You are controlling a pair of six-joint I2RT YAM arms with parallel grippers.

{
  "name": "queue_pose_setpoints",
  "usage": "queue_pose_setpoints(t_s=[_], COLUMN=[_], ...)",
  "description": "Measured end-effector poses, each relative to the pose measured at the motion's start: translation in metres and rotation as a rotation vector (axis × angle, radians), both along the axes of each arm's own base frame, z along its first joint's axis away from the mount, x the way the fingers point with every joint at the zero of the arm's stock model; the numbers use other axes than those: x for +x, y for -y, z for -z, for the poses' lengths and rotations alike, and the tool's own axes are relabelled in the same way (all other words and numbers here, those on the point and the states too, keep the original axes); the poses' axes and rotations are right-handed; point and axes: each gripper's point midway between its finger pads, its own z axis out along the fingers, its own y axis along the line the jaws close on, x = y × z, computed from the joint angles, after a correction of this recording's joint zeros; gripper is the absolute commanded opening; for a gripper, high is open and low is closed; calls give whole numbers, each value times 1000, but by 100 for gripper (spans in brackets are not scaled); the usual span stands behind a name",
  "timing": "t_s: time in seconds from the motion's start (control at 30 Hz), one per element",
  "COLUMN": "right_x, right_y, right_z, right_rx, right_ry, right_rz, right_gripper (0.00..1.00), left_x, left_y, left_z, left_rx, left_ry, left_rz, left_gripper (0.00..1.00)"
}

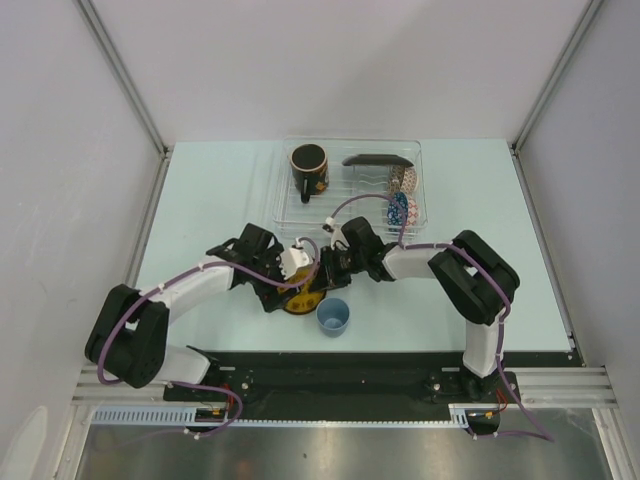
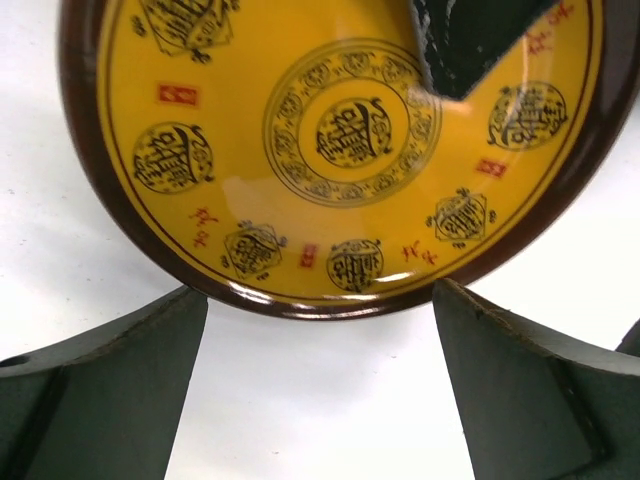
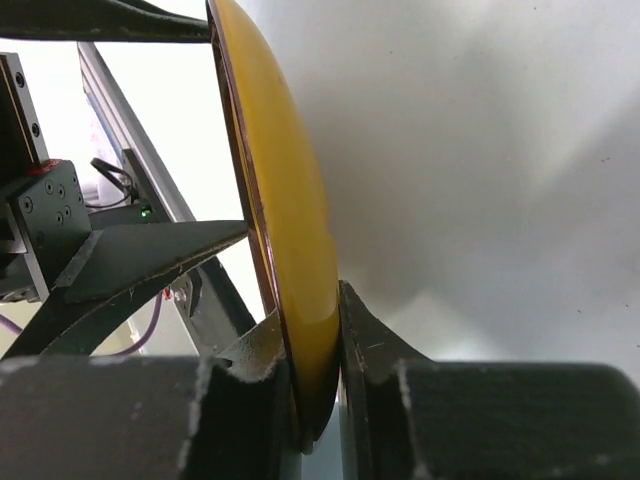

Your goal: Load the mixed dishes into the dish rack

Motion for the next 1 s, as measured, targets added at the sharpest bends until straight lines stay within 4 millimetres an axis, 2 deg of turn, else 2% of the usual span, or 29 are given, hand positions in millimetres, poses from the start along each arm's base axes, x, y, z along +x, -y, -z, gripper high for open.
queue_pose_setpoints(t_s=[0.2,0.33,0.47,0.53,0.6,0.73,0.77,0.83,0.9,1.0], right_x=[0,-1,16,24,35,57,64,75,88,110], right_y=[2,7,11,16,24,51,62,81,103,133], right_z=[-4,-16,-51,-74,-106,-172,-191,-214,-231,-236], right_rx=[6,-3,-11,-24,-44,-114,-151,-217,-327,-540], right_ry=[6,60,207,303,431,720,819,957,1094,1236], right_rz=[-9,-40,-50,-54,-51,-10,9,35,63,75], right_gripper=[0,0,0,0,0,0,0,0,0,0], left_x=[5,22,55,66,75,77,76,74,71,69], left_y=[2,3,-14,-25,-38,-58,-60,-59,-57,-55], left_z=[-12,-53,-116,-139,-155,-158,-157,-155,-153,-150], left_rx=[-16,-86,-193,-234,-266,-293,-299,-307,-320,-328], left_ry=[14,68,161,193,213,185,172,156,135,115], left_rz=[-20,-66,-182,-237,-288,-373,-383,-389,-395,-407], left_gripper=[100,100,100,100,100,100,100,99,100,100])
